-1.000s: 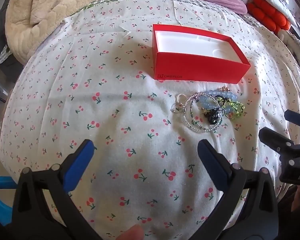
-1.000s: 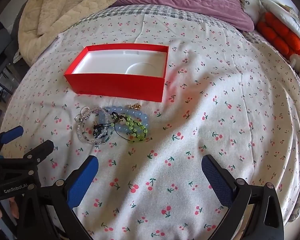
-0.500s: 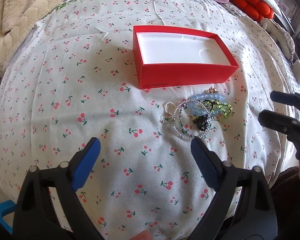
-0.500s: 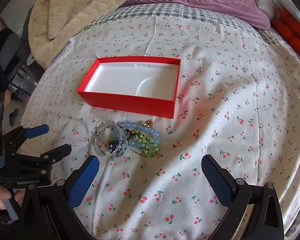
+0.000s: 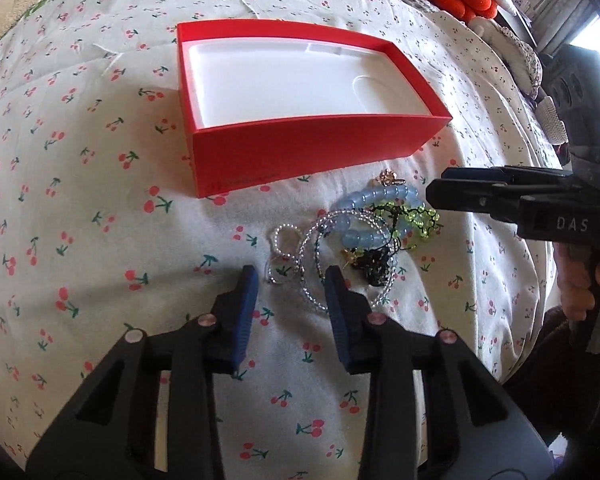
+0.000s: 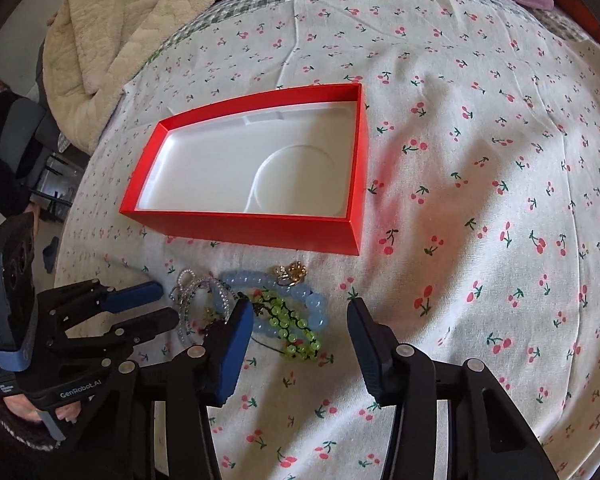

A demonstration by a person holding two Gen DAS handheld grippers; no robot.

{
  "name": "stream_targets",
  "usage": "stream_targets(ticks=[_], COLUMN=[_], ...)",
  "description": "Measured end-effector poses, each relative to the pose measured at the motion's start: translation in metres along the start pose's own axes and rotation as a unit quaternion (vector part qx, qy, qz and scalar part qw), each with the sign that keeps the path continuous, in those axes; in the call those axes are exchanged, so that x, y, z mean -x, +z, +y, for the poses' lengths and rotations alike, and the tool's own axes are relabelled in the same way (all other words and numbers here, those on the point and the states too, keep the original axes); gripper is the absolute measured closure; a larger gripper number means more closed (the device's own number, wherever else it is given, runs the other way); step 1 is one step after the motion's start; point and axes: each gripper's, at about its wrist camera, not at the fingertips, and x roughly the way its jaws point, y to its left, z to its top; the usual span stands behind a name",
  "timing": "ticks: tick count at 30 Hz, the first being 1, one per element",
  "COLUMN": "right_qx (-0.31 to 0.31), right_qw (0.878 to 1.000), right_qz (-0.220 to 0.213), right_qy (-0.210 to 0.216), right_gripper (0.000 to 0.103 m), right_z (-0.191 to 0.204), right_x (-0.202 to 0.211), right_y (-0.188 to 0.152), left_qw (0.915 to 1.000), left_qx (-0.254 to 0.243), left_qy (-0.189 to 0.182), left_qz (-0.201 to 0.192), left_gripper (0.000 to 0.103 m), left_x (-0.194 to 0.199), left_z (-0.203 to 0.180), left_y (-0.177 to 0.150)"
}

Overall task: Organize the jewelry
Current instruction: 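Move both tools toward the jewelry pile beside the red box, then grasp the green bead bracelet with the right tool while the left tool grasps the clear crystal bracelet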

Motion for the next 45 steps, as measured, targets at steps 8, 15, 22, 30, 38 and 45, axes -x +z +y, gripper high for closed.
stream_targets(ticks=[8,15,22,30,38,45], right_qx=[0.025,0.05,0.034,0.007,-0.007,-0.006], right_qw=[0.999,0.998,0.999,0.999,0.999,1.0], right_qz=[0.021,0.015,-0.023,-0.043,-0.048,-0.01], right_qy=[-0.018,-0.026,-0.028,-0.017,0.016,0.024], right_gripper=[0.067,0.089,0.092,0.089,0.053,0.053], right_z=[-0.002,0.011,0.009,-0.018,-0.031,-0.027], right_x=[-0.021,-0.03,-0.007,0.017,0.033,0.012], right_y=[0.001,-0.002,-0.008,-0.019,-0.035,-0.038], left_qw=[0.9999,0.9997,0.9994,0.9985,0.994,0.9914], left_qx=[-0.016,-0.022,-0.012,-0.036,-0.093,-0.122], left_qy=[0.005,-0.007,-0.028,-0.036,-0.057,-0.045], left_qz=[-0.004,-0.009,-0.018,-0.021,-0.001,0.015], left_gripper=[0.07,0.07,0.07,0.07,0.065,0.065], left_x=[-0.01,-0.003,0.005,0.004,-0.008,-0.019], left_z=[-0.008,-0.009,-0.002,-0.019,-0.046,-0.054], left_y=[0.017,0.023,0.019,0.011,-0.002,-0.003])
